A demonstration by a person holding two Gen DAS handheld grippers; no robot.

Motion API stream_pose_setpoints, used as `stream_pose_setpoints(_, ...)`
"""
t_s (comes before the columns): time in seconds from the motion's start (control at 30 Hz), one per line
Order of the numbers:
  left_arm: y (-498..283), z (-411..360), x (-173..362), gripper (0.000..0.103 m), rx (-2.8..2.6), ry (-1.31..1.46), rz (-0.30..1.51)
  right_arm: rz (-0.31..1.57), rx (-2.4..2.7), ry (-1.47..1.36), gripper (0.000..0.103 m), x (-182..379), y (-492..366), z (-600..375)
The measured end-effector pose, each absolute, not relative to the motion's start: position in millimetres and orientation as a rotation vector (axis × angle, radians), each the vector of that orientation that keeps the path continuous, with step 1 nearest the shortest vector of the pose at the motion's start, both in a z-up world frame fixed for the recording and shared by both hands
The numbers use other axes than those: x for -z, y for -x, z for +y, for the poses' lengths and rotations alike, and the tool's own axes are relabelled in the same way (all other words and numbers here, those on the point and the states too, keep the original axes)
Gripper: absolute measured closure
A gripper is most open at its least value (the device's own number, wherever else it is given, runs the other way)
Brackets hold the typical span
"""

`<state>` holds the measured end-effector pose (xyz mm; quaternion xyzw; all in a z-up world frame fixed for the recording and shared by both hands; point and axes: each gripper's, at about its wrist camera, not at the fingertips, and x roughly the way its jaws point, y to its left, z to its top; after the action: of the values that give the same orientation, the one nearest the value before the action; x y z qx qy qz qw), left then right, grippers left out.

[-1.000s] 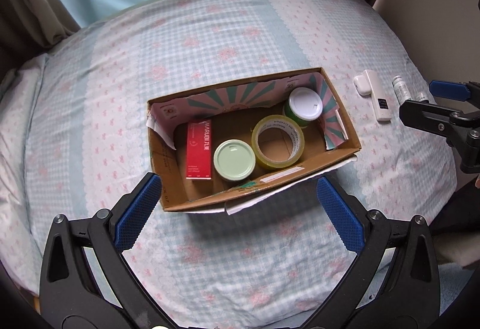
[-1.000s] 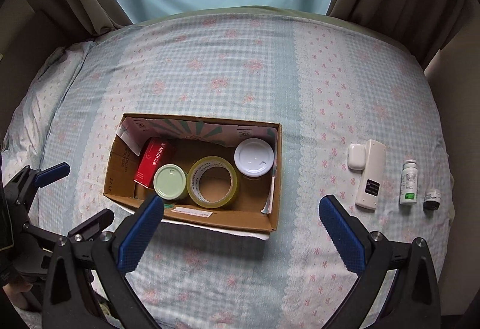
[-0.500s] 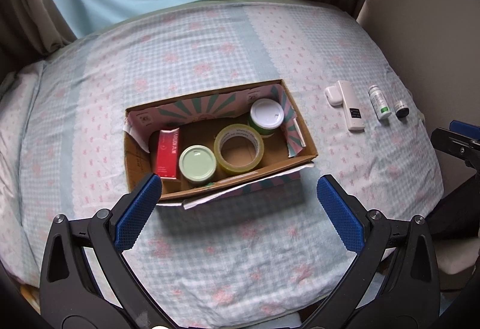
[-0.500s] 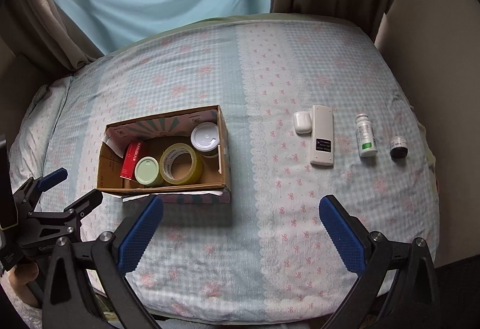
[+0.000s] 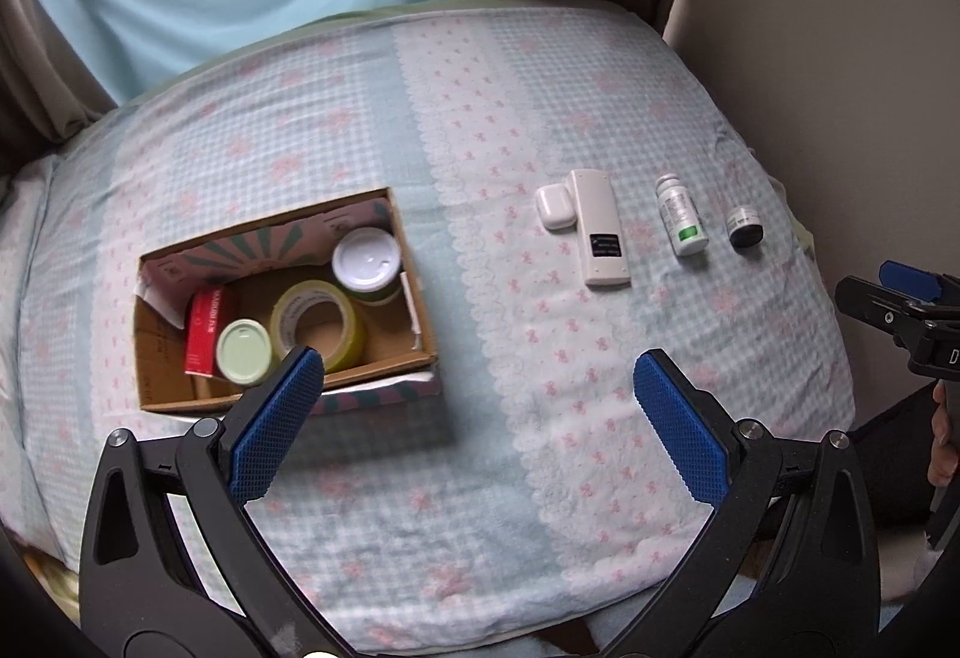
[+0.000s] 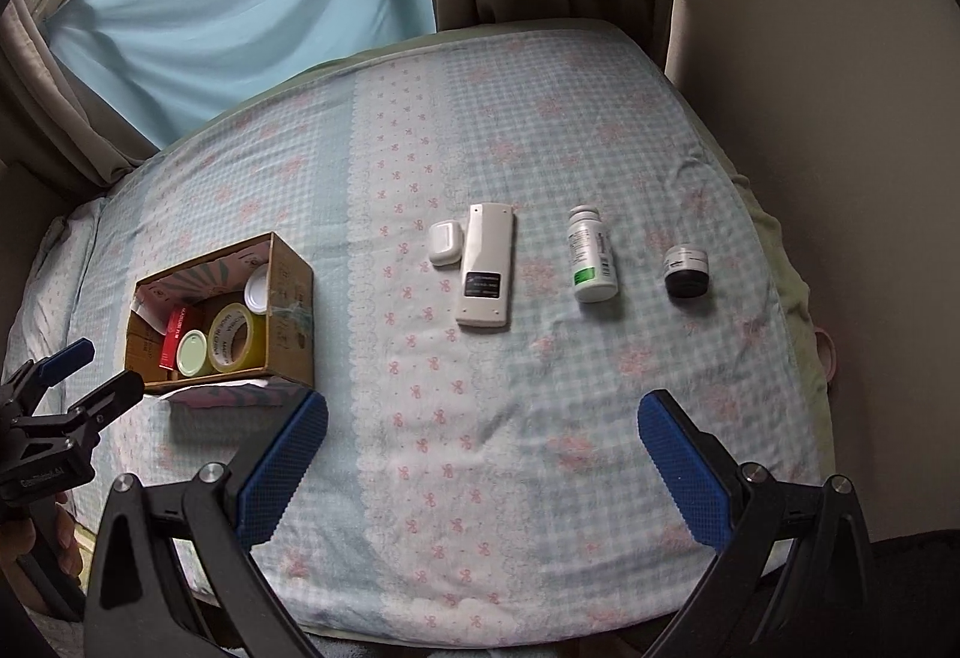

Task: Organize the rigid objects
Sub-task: 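Move both tools toward the remote, white case and small bottles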

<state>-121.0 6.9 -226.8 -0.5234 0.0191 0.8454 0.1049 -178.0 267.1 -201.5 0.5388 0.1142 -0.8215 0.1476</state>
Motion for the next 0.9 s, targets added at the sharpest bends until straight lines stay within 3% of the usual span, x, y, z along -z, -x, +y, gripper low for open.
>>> stream_pose_setpoints(0.47,186.7,115.8,272.6,0.000,-2.421,1.631,0.024,0.318,2.304,-1.610,0.000,211.9,285.2,317.5)
stream_pose_setpoints(0.9,272.9,185.3,379.8,0.000,-2.267,1.843,0.049,0.353,2.192,-1.818,0.003,295.4,380.1,307.8)
